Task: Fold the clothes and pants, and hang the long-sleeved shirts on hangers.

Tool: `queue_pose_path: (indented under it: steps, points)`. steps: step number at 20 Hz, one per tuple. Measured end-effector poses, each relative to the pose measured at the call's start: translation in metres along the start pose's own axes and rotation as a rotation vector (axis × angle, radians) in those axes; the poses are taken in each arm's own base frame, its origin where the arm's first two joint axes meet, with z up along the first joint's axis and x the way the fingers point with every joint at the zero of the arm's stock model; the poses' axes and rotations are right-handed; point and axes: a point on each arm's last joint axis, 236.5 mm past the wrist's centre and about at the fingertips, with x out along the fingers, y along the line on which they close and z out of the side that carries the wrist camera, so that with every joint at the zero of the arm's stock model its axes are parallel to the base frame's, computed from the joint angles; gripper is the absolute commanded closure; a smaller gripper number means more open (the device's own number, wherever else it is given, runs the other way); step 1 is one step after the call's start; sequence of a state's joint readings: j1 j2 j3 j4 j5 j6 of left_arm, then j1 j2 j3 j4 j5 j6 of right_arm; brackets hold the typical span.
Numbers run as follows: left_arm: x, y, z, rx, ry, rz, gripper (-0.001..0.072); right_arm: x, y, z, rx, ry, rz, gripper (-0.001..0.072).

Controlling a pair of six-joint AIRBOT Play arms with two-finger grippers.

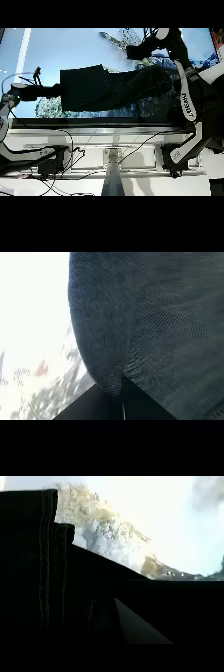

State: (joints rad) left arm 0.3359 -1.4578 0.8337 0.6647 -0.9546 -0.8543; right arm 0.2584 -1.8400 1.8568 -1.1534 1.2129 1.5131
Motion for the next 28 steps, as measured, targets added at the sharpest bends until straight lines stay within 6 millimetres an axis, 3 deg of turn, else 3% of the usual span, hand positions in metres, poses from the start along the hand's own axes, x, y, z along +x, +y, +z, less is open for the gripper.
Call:
queue_pose_path:
  steps: [2, 5, 8, 11, 15, 17, 19, 21, 24, 28]
  points:
    - [-0.024, -0.012, 0.017, 0.093, 0.004, 0.030, 0.0693, 0.017, 0.021, -0.012, -0.037, 0.028, 0.020, 0.0558]
    - [-0.074, -0.040, 0.041, 0.243, -0.005, 0.087, 0.0693, 0.049, 0.065, -0.025, -0.103, 0.036, 0.050, 0.0677]
    - [-0.131, -0.075, 0.066, 0.352, -0.089, 0.148, 0.0693, 0.087, 0.137, -0.041, -0.132, 0.005, 0.128, 0.0685]
    - [-0.175, -0.105, 0.077, 0.429, -0.186, 0.192, 0.0693, 0.121, 0.214, -0.063, -0.174, -0.053, 0.204, 0.0685]
    - [-0.204, -0.126, 0.080, 0.431, -0.268, 0.212, 0.0692, 0.146, 0.297, -0.106, -0.204, -0.087, 0.291, 0.0685]
    - [-0.207, -0.136, 0.083, 0.409, -0.294, 0.182, 0.0692, 0.150, 0.317, -0.120, -0.236, -0.095, 0.303, 0.0685]
    - [-0.204, -0.150, 0.085, 0.388, -0.308, 0.119, 0.0692, 0.147, 0.315, -0.117, -0.276, -0.110, 0.278, 0.0685]
    - [-0.195, -0.167, 0.085, 0.377, -0.303, 0.046, 0.0692, 0.136, 0.293, -0.100, -0.296, -0.114, 0.225, 0.0686]
    - [-0.165, -0.198, 0.077, 0.388, -0.243, -0.064, 0.0692, 0.098, 0.222, -0.057, -0.291, -0.106, 0.099, 0.0685]
    - [-0.095, -0.264, 0.047, 0.453, -0.107, -0.224, 0.0692, 0.016, 0.114, -0.003, -0.236, -0.127, -0.044, 0.0685]
